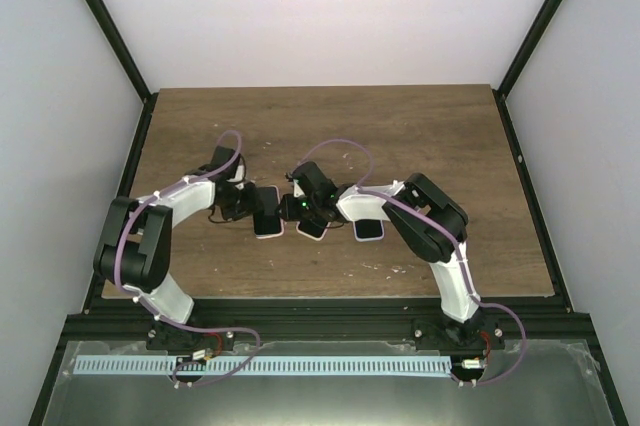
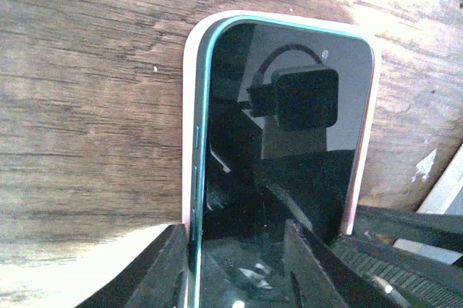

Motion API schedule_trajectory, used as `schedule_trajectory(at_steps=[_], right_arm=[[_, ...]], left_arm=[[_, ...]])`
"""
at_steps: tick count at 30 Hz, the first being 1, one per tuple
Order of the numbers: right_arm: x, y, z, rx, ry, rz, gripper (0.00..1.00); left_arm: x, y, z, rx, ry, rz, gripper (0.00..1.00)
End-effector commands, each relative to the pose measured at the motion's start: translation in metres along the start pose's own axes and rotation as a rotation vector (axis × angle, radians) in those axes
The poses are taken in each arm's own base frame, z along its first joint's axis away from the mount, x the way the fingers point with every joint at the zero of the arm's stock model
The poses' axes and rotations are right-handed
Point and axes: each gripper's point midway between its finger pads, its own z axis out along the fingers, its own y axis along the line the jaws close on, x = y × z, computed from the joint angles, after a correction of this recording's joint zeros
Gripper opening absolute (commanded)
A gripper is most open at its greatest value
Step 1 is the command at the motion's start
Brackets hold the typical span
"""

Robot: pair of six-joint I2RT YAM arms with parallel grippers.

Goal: Put the phone into the phone case

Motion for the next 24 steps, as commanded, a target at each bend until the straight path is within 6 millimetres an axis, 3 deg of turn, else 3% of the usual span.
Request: schedule_trajectory(at_steps=[1, 5, 10, 18, 21, 24], right_arm=[[0.002, 0.009, -0.006, -0.016, 0.0, -0.002, 0.19], [0.004, 0.01, -0.005, -0.031, 0.006, 0.006, 0.2], [0.007, 0.015, -0.003, -0.068, 0.021, 0.024, 0.2], [0.017, 0.013, -0.027, -0.089, -0.001, 0.049, 0.2], [0.013, 0.01, -0.033, -0.076, -0.018, 0.058, 0.28], [0.009, 0.001, -0.038, -0.043, -0.042, 0.069, 0.3]], left_arm=[[-0.004, -0.001, 0.0, 0.004, 0.0, 0.002, 0.31], [0.003, -0.007, 0.008, 0.06, 0.023, -0.006, 0.15], [0.023, -0.014, 0.018, 0.111, 0.078, -0.028, 0.09], [0.044, -0.02, 0.01, 0.187, 0.09, -0.06, 0.17], [0.044, -0.016, 0.008, 0.169, 0.078, -0.056, 0.25], [0.039, -0.015, 0.006, 0.15, 0.067, -0.042, 0.27]])
